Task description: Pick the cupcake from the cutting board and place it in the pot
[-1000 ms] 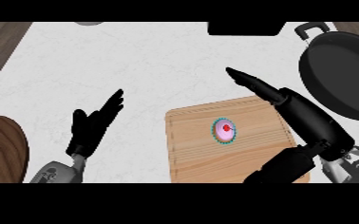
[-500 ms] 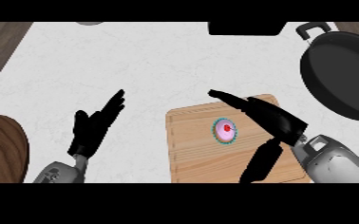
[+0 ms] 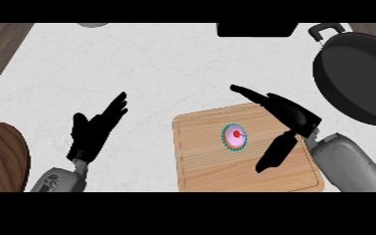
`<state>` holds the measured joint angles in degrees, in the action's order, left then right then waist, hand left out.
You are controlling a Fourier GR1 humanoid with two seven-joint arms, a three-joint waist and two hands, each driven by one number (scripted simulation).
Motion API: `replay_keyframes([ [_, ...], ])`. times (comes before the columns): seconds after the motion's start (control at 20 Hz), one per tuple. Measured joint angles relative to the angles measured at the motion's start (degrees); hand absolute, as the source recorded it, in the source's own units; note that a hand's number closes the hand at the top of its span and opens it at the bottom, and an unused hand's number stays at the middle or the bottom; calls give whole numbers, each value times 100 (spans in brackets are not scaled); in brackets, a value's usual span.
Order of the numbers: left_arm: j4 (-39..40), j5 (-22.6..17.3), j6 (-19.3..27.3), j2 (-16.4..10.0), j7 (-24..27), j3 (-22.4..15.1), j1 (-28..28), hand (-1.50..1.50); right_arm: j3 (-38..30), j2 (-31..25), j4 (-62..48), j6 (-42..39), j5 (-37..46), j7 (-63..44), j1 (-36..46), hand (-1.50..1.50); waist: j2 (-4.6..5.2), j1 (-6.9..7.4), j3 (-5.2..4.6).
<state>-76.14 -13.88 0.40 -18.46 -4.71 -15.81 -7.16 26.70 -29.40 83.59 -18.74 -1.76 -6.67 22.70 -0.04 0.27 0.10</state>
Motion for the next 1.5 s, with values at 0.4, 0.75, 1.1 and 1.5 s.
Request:
replay_keyframes([
  [0.4, -154, 264, 15, 201, -76, 70, 110, 0, -495, 397, -785, -680, -163, 892, -183, -150, 3, 2, -2],
  [0.75, -89, 378, -80, 325, -154, 221, 56, 0, -757, 961, -1251, -1064, -430, 956, -242, -150, 0, -4, -2],
  [1.1, -245, 548, -205, 450, -253, 350, 173, 0, -1054, 1475, -2261, -1304, -179, 1263, -46, -150, 4, 8, -4],
  [1.5, -387, 675, -305, 523, -411, 482, 200, 0, -914, 1711, -3000, -987, 876, 2763, 27, 150, -65, -10, -55],
])
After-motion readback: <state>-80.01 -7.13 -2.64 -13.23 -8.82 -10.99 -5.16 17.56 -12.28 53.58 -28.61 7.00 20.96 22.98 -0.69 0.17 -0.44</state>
